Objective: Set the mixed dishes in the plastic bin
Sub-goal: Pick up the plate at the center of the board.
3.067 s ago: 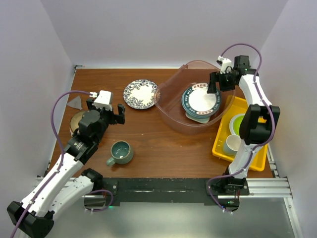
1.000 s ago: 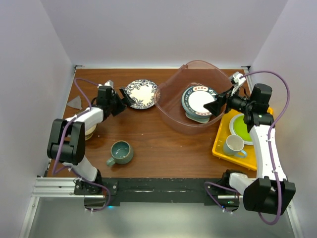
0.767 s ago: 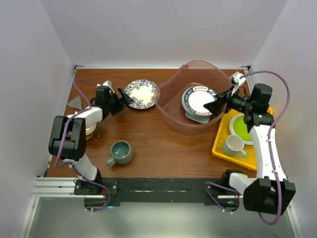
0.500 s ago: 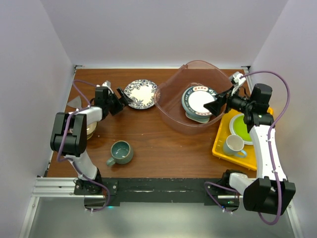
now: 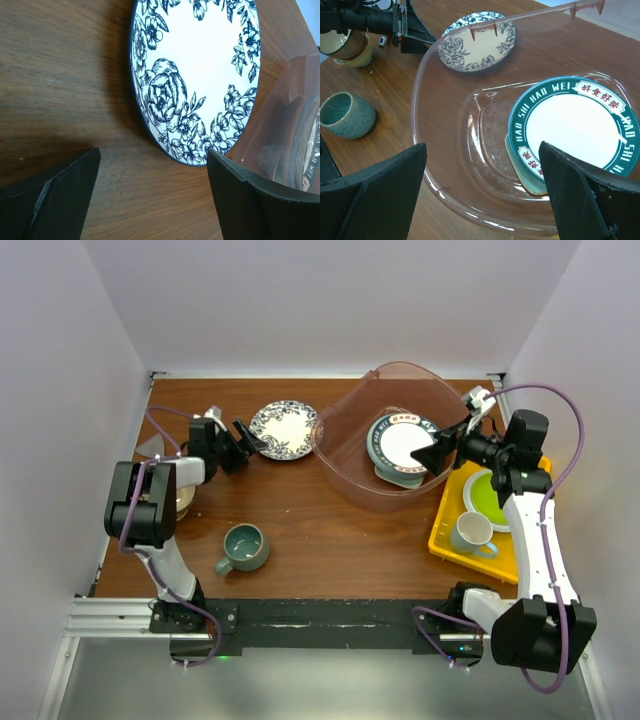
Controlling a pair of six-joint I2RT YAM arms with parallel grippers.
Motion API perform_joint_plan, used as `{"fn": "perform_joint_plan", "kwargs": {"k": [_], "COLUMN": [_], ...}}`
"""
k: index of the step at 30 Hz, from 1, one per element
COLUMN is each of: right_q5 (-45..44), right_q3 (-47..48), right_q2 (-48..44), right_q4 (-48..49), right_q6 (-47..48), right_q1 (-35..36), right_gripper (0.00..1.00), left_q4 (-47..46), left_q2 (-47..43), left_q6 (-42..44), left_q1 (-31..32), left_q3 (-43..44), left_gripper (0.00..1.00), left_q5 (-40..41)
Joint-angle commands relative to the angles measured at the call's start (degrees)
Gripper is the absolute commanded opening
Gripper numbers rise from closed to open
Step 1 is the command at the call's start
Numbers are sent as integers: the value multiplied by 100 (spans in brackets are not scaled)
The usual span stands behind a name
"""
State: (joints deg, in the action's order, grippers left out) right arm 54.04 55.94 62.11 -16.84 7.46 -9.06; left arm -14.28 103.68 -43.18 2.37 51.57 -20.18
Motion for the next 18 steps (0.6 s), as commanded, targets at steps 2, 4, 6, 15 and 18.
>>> {"fn": "perform_joint_plan", "kwargs": {"k": [2, 4, 6, 15, 18], "right_q5": [168, 168, 168, 168, 177], "right_q3": [-13, -5, -4, -22, -13], "right_q2": [-102, -94, -102, -102, -111], "right_q4": [243, 251, 260, 252, 260], "right_q6": [-70, -70, -70, -78, -78], "right_q1": [-17, -17, -17, -17, -17], "right_gripper": [98, 98, 98, 98, 98], "left_q4": [-461, -487, -531, -655, -742], "left_q2": [135, 179, 214, 583, 636], "left_q6": [-129, -138, -156, -349, -437], "left_q1": [-79, -88, -97, -114, -123], "left_q3": [-68, -59, -60, 81, 107], "left_gripper": [91, 91, 90, 86, 84], "left_q5": [-214, -231, -258, -355, -381]}}
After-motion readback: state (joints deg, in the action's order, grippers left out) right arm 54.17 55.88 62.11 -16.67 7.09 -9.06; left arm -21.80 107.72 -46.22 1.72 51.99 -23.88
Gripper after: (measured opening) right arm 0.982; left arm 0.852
